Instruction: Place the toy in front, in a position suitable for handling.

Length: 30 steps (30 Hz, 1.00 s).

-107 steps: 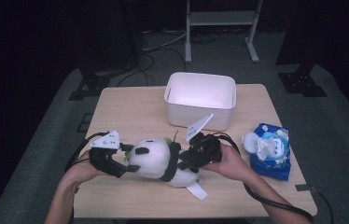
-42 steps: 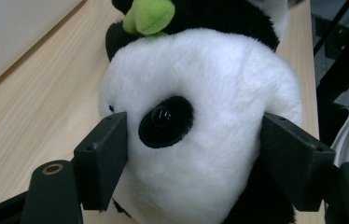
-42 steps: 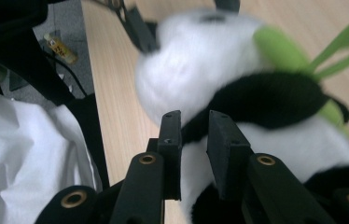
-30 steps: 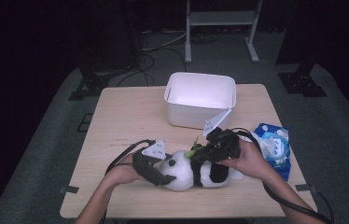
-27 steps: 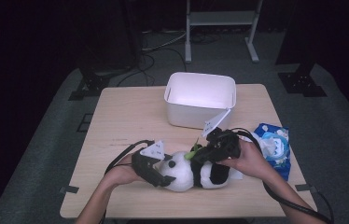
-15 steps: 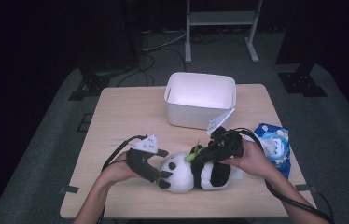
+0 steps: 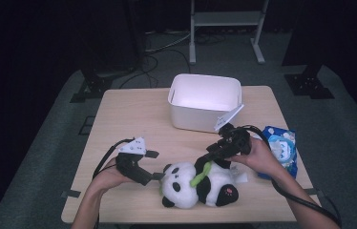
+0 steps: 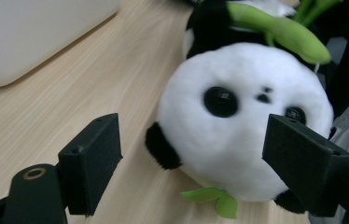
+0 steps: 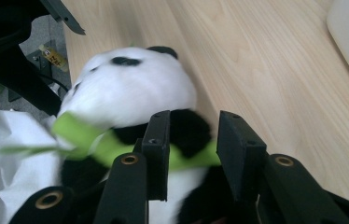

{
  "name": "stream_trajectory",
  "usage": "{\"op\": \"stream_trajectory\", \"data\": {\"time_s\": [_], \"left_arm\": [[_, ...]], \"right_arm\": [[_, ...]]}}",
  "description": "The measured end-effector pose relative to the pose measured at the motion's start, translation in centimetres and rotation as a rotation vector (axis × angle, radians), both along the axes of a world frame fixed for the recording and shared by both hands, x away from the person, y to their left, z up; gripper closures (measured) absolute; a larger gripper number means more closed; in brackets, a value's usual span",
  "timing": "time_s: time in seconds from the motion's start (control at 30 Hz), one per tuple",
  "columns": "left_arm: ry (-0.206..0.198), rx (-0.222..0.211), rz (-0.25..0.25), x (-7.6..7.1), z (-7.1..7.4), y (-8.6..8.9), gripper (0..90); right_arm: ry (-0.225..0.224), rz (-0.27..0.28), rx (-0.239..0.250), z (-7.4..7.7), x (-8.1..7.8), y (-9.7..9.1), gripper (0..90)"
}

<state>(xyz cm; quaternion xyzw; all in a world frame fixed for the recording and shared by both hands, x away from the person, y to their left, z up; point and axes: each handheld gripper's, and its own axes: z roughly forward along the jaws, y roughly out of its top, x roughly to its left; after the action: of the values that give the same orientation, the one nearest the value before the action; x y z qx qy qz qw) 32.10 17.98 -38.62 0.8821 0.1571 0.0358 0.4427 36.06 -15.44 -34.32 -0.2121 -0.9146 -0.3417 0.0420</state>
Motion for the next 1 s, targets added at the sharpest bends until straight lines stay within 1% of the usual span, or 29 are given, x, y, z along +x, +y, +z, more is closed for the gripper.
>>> {"op": "stream_trajectory", "data": {"time_s": [0.07, 0.13, 0.3, 0.47, 0.5, 0.53, 0.6, 0.63, 0.67, 0.73, 1.0], "left_arm": [[0.000, -0.001, 0.015, 0.0, -0.1, 0.3, 18.2], [0.000, -0.002, 0.021, 0.0, -0.2, 0.7, 18.1], [0.002, -0.001, 0.046, 0.0, -0.4, 1.4, 17.7], [-0.005, -0.007, 0.076, 0.0, -0.3, 2.1, 16.8], [-0.005, -0.009, 0.085, -0.1, -0.3, 2.3, 15.4], [-0.007, -0.001, 0.092, 0.0, -0.3, 2.5, 13.6], [-0.005, 0.013, 0.110, 0.1, -0.3, 2.9, 13.0], [-0.001, 0.012, 0.122, 0.1, -0.3, 3.1, 10.7], [0.000, 0.008, 0.130, 0.1, -0.3, 3.3, 9.9], [0.003, 0.001, 0.146, 0.2, -0.3, 3.7, 9.9], [0.006, 0.013, 0.149, 0.3, -0.5, 3.9, 9.6]], "right_arm": [[0.004, -0.002, -0.001, -0.1, 0.2, 0.0, 63.2], [0.006, -0.004, 0.007, -0.2, 0.4, -0.1, 63.2], [-0.004, -0.007, 0.023, -0.3, 0.9, -0.3, 61.3], [-0.011, -0.016, 0.032, -0.3, 1.5, -0.4, 56.6], [-0.007, -0.020, 0.036, -0.3, 1.6, -0.5, 56.0], [-0.014, -0.020, 0.034, -0.2, 1.7, -0.5, 55.5], [-0.020, -0.025, 0.035, -0.1, 2.0, -0.6, 53.4], [-0.020, -0.030, 0.034, -0.1, 2.1, -0.6, 52.2], [-0.026, -0.031, 0.029, -0.1, 2.2, -0.7, 51.8], [-0.025, -0.036, 0.030, 0.0, 2.4, -0.8, 50.9], [-0.043, -0.050, 0.031, 0.4, 2.9, -1.3, 48.7]]}}
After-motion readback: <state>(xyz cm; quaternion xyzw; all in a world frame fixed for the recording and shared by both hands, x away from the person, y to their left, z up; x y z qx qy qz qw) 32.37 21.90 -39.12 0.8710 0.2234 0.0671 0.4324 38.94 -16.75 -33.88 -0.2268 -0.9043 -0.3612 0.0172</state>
